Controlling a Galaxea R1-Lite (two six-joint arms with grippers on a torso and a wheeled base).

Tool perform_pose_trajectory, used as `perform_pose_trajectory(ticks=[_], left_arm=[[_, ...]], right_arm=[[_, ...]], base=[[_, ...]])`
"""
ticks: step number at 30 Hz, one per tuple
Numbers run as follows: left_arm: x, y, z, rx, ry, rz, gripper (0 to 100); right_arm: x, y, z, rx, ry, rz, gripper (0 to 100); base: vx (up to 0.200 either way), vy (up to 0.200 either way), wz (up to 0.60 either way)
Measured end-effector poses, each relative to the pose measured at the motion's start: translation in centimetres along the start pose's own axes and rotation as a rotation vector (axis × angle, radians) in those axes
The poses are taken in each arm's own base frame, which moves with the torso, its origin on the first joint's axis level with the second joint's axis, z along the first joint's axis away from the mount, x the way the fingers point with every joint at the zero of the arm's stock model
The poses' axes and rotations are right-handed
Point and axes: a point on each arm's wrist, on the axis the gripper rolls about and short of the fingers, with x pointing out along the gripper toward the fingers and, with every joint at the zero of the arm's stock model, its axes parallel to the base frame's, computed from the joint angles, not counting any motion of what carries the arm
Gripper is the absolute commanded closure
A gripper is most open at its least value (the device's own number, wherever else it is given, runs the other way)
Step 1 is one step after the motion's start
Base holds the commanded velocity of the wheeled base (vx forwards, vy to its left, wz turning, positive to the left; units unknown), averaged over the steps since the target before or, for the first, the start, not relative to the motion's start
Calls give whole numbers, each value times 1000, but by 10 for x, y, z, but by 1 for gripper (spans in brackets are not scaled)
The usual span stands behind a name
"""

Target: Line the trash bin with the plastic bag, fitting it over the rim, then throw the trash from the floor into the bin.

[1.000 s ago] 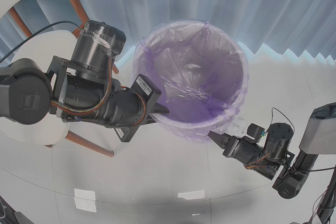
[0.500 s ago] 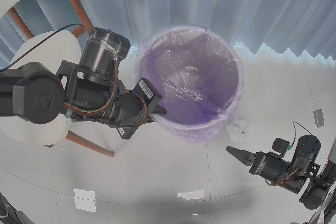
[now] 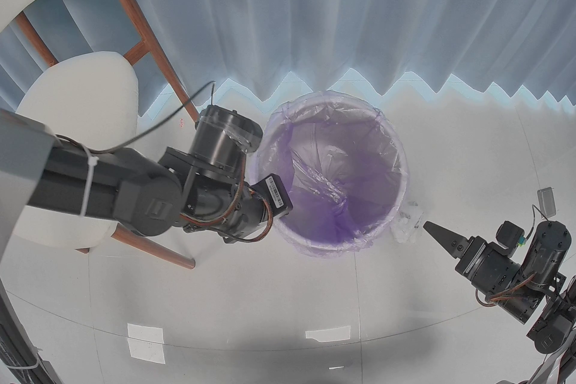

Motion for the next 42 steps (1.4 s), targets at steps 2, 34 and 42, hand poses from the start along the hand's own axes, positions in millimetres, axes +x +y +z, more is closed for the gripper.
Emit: perform_pose_trajectory(ticks=[2, 34, 42], left_arm=[[13, 4, -2, 17, -3, 6, 100], [107, 43, -20, 112, 7, 133, 100], [110, 50, -22, 102, 28, 165, 100]], right_arm=[[-1, 0, 1, 2, -12, -4, 0], [-2, 1, 4, 5, -57, -34, 0], [-2, 1, 3, 7, -60, -37, 0]], base=[[0, 0, 0], [0, 0, 0], [0, 0, 0]])
